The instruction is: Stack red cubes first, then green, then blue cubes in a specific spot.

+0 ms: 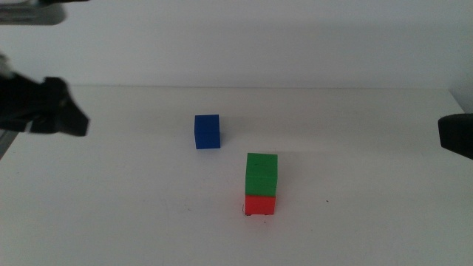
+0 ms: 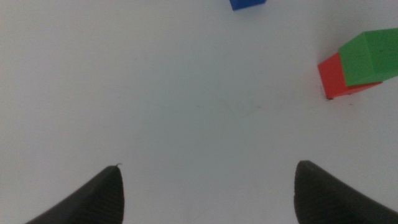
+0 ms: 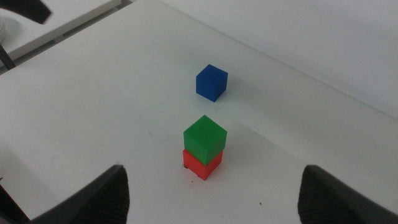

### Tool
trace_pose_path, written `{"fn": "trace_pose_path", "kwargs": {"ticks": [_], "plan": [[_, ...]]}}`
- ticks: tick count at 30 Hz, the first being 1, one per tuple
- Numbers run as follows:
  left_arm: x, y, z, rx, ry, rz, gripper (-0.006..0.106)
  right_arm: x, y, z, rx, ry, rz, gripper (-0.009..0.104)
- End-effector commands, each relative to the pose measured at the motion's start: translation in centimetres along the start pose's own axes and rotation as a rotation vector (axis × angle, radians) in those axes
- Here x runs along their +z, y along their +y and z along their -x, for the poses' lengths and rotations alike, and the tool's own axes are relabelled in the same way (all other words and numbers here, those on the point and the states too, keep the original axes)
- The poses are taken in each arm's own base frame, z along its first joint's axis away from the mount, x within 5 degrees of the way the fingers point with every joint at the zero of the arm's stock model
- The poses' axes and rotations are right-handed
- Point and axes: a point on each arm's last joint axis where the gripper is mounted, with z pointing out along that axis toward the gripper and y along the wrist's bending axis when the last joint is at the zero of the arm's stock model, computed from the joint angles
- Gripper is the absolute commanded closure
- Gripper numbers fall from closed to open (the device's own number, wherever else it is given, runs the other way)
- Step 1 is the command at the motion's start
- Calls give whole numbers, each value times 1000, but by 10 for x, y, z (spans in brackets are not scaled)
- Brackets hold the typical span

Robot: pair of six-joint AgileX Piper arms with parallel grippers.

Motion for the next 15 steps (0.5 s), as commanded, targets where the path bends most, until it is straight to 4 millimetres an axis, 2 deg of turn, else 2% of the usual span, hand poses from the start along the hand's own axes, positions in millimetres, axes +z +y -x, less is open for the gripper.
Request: {"fn": "trace_pose_path", "kwargs": {"ticks": [1,5,10,15], "plan": [[10,-5,13,-20,38,-35,7,-1,-1,0,-10,-12,-8,2],[26,-20,25,-103,89,14,7,-1,-1,0,-10,-12,-8,2],[40,-38,44,-131,37,136,7,-1,-1,0,-10,-12,-8,2],[63,-43,74,-134,36,188,7,-1,-1,0,-10,-12,-8,2]]}}
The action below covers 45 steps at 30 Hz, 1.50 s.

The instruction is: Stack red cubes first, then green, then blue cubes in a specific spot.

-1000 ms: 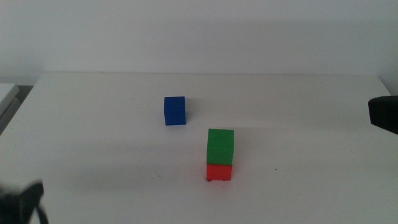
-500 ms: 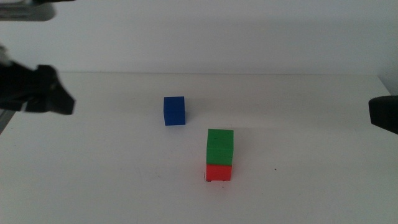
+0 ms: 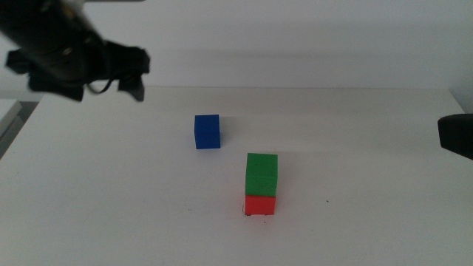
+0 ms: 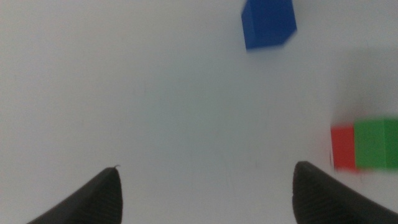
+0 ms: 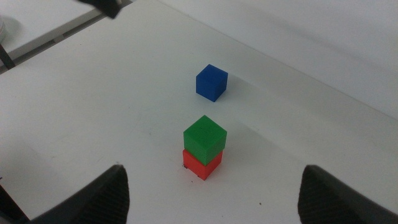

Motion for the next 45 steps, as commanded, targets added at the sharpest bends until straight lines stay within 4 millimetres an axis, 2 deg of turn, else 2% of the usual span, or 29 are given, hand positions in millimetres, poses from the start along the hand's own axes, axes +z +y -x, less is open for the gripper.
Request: {"fn": "trace_pose_path", "kwargs": {"ticks": [1,12,16,19,23,31,38,45], "plan": [[12,-7,18,-12,-14,13,7,-1,-1,0,-10,-12,-8,2],[93,-48,88,-9,68,-91,7,-1,-1,0,-10,-12,-8,2],[124,-59,103,-28,78,-104,7,-1,-1,0,-10,-12,-8,2],[146,-68,103,-36,101,-89,7,-1,-1,0,-10,-12,-8,2],[176,-70,99,-30,146,-52,7,-1,-1,0,-10,-12,-8,2],[218,-74,88,-21,232,-31,10,-1,-1,0,-10,-12,-8,2],[238,-77,85,-33,227,-45,17,-1,-1,0,-10,-12,-8,2],[247,-78,88,-52,187,-56,22,-1,-1,0,-10,-12,-8,2]]}}
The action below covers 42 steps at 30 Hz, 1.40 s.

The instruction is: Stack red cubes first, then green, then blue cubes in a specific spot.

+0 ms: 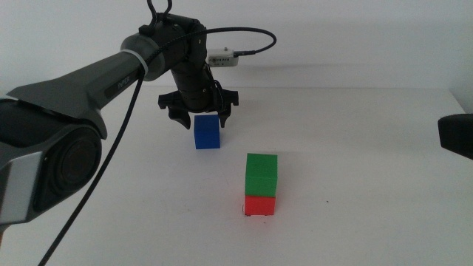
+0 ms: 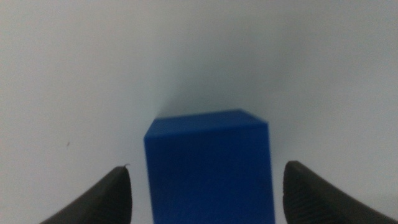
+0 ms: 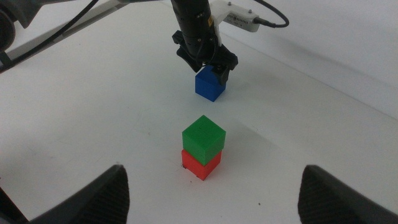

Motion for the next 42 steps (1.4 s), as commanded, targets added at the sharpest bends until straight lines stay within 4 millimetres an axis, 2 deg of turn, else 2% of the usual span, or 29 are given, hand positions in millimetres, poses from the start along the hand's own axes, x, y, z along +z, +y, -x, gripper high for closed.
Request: {"fn": "trace_pose_path", "kwargs": {"ticks": [1,16,19,23,24,26,28,30,34,37,42], "plan": [[-1,-4,3,-15,-28,-19,22,-1,-1,0,-8,-12,-8,2],[16,-2,3,-19,-19,-13,25,-1,-1,0,-8,-12,-8,2],[17,-3,3,-20,-20,-15,32,-1,-1,0,-8,-12,-8,2],[17,-3,3,-21,-24,-19,48,-1,-1,0,-8,-12,-8,2],[12,-2,1,-2,1,-9,70,-1,-1,0,-8,-12,-8,2],[-5,-2,1,18,-5,-6,79,-1,-1,0,-8,-12,-8,2],[-31,-1,2,41,-41,-5,87,-1,-1,0,-8,-12,-8,2],[-68,1,2,52,-86,10,94,-1,-1,0,-8,-12,-8,2],[-128,-2,-9,45,-176,7,97,-1,-1,0,-8,-12,-8,2],[-160,-9,-39,56,-204,43,97,-1,-1,0,-8,-12,-8,2],[-206,-29,-103,6,-258,53,97,-1,-1,0,-8,-12,-8,2]]}}
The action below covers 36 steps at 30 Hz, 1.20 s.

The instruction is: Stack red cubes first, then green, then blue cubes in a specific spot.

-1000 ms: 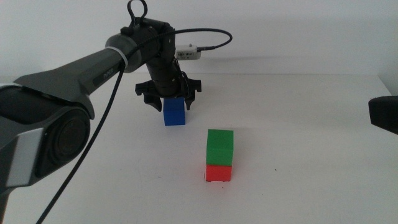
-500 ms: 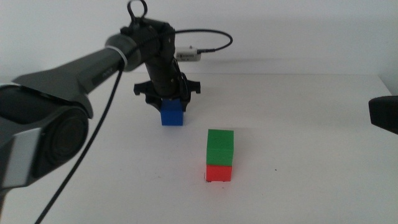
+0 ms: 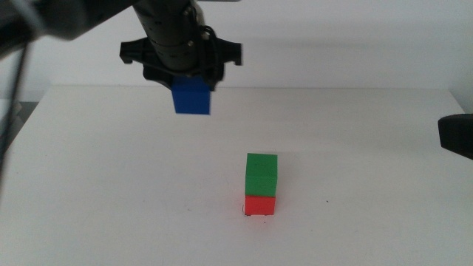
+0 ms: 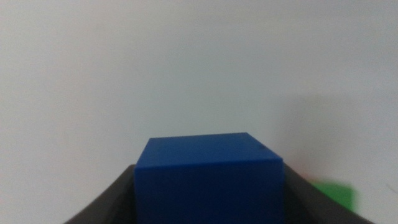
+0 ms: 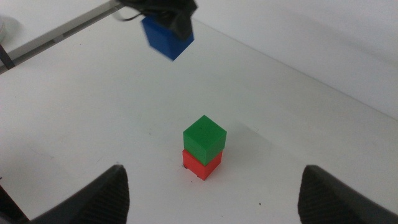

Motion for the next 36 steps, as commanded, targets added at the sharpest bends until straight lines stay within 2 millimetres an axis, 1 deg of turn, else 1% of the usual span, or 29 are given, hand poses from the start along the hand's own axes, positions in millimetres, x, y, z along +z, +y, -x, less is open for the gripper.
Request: {"fn": "trace_pose_path", "kwargs": {"ticks": [1,3,6,8,11,13,18,25,36], "plan": [[-25,-6,-14,-32,-44,-16,97,-1,-1,0,-8,-12,-8,2],[-33,-17,-17,-28,-49,-58,97,-1,-1,0,-8,-12,-8,2],[-30,-34,-21,-27,-10,-120,97,-1,-1,0,-8,-12,-8,2],[-22,-44,-24,-31,31,-145,97,-1,-1,0,-8,-12,-8,2],[-3,-57,-29,-20,85,-138,97,-1,-1,0,-8,-12,-8,2],[9,-63,-31,-23,120,-138,97,-1,-1,0,-8,-12,-8,2],[28,-71,-33,-6,165,-137,97,-1,-1,0,-8,-12,-8,2],[35,-82,-36,-7,173,-129,97,-1,-1,0,-8,-12,-8,2],[59,-91,-43,-22,238,-117,97,-1,-1,0,-8,-12,-8,2]]}}
